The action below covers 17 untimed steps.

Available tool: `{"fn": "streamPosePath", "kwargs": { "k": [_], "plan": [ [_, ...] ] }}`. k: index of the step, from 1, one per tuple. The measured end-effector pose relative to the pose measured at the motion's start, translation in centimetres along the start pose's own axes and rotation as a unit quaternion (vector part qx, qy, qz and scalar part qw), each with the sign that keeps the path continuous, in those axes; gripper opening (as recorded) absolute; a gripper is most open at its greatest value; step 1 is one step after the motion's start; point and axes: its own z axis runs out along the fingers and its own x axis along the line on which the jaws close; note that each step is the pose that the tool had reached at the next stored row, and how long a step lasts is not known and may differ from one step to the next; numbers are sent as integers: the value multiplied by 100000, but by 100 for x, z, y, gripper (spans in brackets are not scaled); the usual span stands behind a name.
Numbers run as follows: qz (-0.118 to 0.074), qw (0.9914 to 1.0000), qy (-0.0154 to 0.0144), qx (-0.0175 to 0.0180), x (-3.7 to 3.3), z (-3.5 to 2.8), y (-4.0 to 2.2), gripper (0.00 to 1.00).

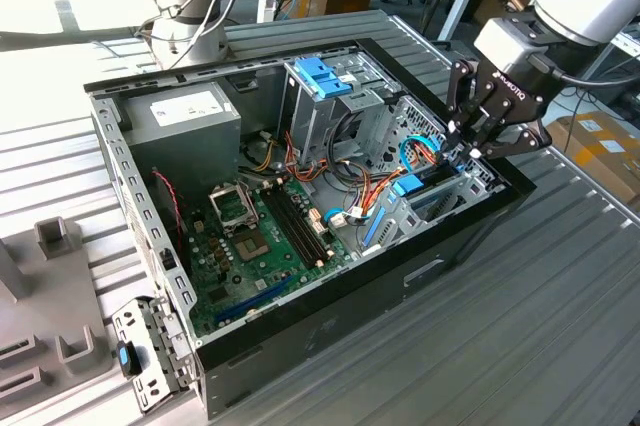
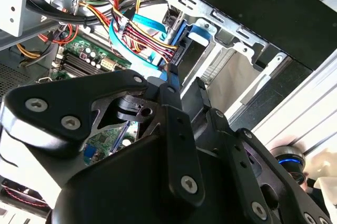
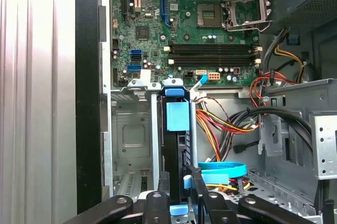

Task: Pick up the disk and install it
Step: 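Insert the second disk wire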

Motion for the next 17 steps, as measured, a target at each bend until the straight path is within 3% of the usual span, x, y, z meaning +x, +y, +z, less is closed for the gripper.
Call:
{"fn": "streamPosePath", "kwargs": {
  "k": [5, 7, 11, 15, 17],
  "plan": [
    [-1, 100000, 1, 1, -4, 0, 0, 30],
    [-1, 100000, 0, 0, -6, 0, 0, 38],
    [0, 100000, 2, -1, -12, 1, 1, 38],
    [-2, 100000, -4, -1, -17, 13, 73, 38],
    [-3, 100000, 0, -1, -16, 38, 74, 38]
  ]
}}
